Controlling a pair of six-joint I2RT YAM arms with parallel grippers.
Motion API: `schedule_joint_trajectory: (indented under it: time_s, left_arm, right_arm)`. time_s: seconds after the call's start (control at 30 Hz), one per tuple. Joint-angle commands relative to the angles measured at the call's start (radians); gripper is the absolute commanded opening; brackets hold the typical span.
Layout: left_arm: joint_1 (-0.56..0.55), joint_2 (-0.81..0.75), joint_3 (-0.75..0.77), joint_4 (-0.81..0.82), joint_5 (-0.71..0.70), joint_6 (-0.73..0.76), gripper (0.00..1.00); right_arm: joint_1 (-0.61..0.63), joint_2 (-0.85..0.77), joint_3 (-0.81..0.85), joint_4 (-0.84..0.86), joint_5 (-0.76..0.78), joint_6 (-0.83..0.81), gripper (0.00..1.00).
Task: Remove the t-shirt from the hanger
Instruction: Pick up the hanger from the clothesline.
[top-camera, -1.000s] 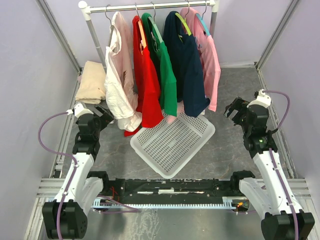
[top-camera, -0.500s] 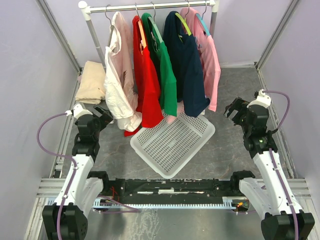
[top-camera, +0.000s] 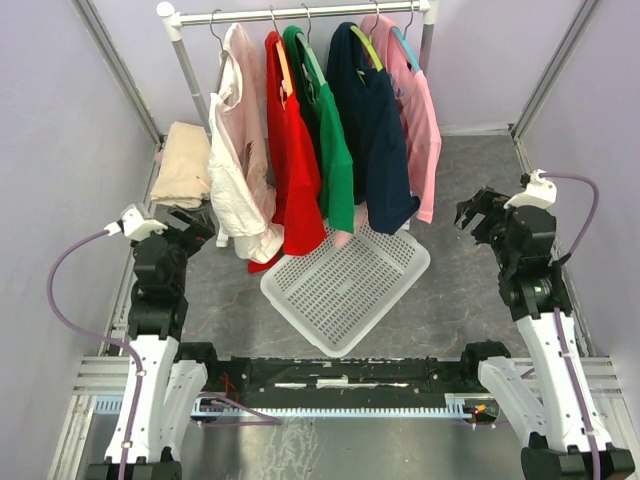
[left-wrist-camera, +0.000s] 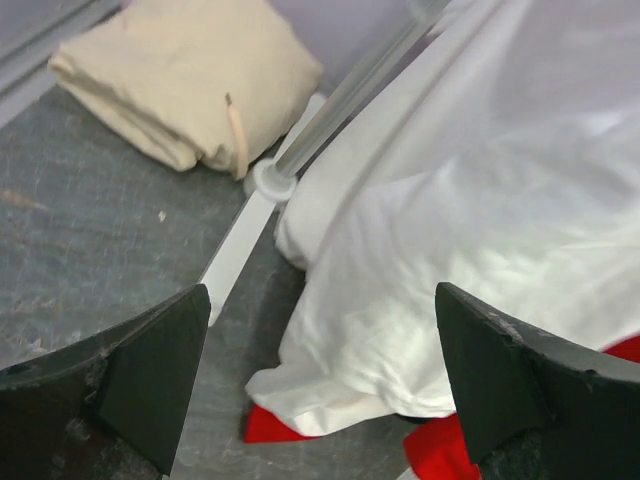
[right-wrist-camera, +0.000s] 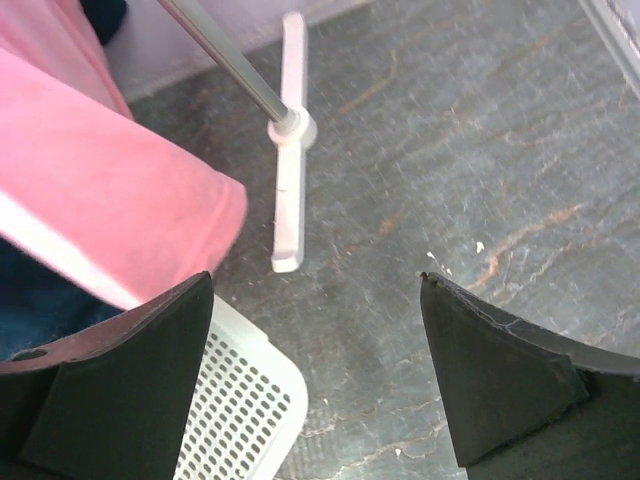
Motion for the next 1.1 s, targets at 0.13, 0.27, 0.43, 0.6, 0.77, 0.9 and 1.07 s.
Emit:
schedule_joint_trajectory:
  time_s: [0.13, 0.27, 0.43, 0.6, 0.77, 0.9, 1.07]
  left_arm:
    - [0.0, -0.004, 0.178, -0.097, 0.135, 0.061, 0.99]
    - [-0.001, -0.012, 0.211, -0.119, 0.176, 0.073, 0.99]
    - [0.0, -0.038, 0.225, -0.12, 0.232, 0.077, 0.99]
    - [-0.001, -0.041, 0.225, -0.1, 0.318, 0.086, 0.99]
    - [0.0, -0.041, 0.231, -0.094, 0.355, 0.104, 0.99]
    - [0.0, -0.048, 0.242, -0.101, 0.371, 0.106, 0.99]
    - [0.0, -0.064, 0.264, -0.111, 0.424, 0.087, 0.99]
  right_arm:
    - [0.0, -0.053, 0.195, -0.096, -0.092, -0.039, 0.91]
    - [0.0, -0.049, 0.26, -0.119, -0.121, -0.051, 0.91]
    - [0.0, -0.032, 0.325, -0.129, -0.171, -0.067, 0.9]
    - [-0.001, -0.001, 0.381, -0.111, -0.215, -0.074, 0.89]
    - [0.0, 0.037, 0.415, -0.077, -0.261, -0.059, 0.88]
    - [-0.001, 0.065, 0.44, -0.061, -0.283, -0.052, 0.87]
    - [0.001, 0.131, 0.494, -0.039, -0.29, -0.035, 0.87]
